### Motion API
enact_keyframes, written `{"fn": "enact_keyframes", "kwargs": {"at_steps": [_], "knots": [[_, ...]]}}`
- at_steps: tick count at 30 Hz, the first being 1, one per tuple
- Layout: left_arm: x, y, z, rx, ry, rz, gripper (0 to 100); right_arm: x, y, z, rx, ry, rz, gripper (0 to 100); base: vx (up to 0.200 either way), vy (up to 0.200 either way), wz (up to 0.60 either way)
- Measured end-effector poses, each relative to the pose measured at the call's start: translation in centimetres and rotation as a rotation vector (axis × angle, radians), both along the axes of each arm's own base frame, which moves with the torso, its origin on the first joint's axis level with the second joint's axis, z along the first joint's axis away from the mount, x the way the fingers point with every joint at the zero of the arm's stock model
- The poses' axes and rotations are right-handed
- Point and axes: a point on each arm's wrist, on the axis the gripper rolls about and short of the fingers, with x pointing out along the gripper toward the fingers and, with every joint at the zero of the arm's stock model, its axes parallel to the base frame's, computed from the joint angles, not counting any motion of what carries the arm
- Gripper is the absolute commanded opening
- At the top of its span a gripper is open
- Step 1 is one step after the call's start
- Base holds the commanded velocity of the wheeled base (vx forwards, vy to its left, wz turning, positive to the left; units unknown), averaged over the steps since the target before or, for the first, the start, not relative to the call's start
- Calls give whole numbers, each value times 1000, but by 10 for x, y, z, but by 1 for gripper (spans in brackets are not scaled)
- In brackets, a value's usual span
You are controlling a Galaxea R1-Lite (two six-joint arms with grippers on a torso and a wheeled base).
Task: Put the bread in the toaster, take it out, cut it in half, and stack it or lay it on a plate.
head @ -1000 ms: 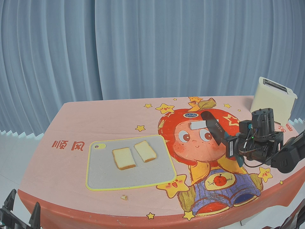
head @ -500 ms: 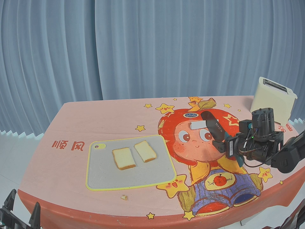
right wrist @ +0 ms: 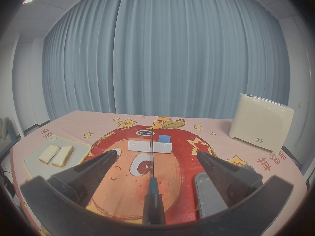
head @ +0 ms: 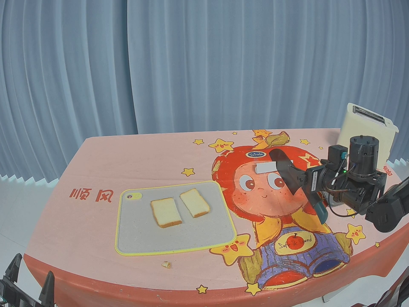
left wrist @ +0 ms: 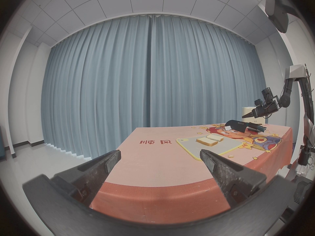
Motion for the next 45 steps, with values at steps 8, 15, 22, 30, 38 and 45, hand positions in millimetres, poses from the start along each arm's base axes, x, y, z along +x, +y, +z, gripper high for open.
{"fn": "enact_keyframes", "kwargs": {"at_steps": [8,15,22,30,38,45], "knots": [[0,0,0,0,0,-1,100,-8,-4,2,1,-5,0,100,0,0,0],[0,0,0,0,0,-1,100,-20,-8,15,16,-43,6,100,0,0,0],[0,0,0,0,0,-1,100,-26,-9,20,23,-62,11,100,0,0,0],[0,0,0,0,0,-1,100,-29,-9,24,28,-73,15,100,0,0,0],[0,0,0,0,0,-1,100,-35,-11,31,23,-101,25,100,0,0,0],[0,0,0,0,0,-1,100,-44,-10,35,19,-113,43,100,0,0,0]]}}
